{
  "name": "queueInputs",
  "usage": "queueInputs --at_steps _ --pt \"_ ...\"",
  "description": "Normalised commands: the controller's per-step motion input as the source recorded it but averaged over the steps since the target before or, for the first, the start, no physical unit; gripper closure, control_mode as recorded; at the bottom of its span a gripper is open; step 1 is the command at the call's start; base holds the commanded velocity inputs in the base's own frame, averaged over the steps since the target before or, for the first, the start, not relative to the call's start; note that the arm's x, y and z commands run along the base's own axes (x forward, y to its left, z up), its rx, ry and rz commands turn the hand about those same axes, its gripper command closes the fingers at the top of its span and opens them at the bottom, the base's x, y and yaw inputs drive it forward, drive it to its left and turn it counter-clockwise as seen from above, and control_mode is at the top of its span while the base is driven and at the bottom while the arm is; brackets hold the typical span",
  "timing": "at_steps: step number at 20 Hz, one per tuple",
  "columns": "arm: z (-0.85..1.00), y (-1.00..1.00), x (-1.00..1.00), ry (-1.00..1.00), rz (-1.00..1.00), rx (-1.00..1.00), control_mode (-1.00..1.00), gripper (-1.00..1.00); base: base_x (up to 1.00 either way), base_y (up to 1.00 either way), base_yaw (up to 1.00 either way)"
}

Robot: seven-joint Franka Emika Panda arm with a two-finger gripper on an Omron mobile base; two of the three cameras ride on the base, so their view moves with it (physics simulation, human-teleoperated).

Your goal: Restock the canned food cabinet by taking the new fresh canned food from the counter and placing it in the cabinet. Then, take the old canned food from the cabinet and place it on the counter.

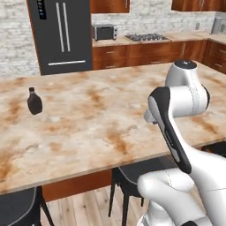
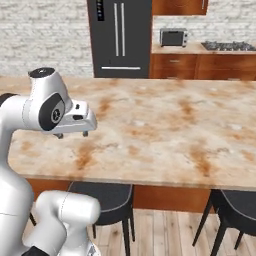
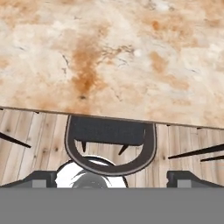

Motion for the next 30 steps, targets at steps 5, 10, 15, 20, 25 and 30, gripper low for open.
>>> queueInputs --at_steps 5,10,15,20,25,30 --pt "0.00 0.00 0.00 0.00 0.00 0.00 1.00 -1.00 0.32 -1.00 -0.37" --pt "0.00 0.00 0.00 0.00 0.00 0.00 1.00 -1.00 0.03 -1.00 -0.55" --pt "0.00 0.00 0.00 0.00 0.00 0.00 1.00 -1.00 0.00 -1.00 -0.65" --pt "0.00 0.00 0.00 0.00 0.00 0.00 1.00 -1.00 0.05 -1.00 -0.62" --pt "0.00 0.00 0.00 0.00 0.00 0.00 1.00 -1.00 0.50 -0.97 -0.49" --pt "0.00 0.00 0.00 0.00 0.00 0.00 1.00 -1.00 1.00 -0.84 -0.27"
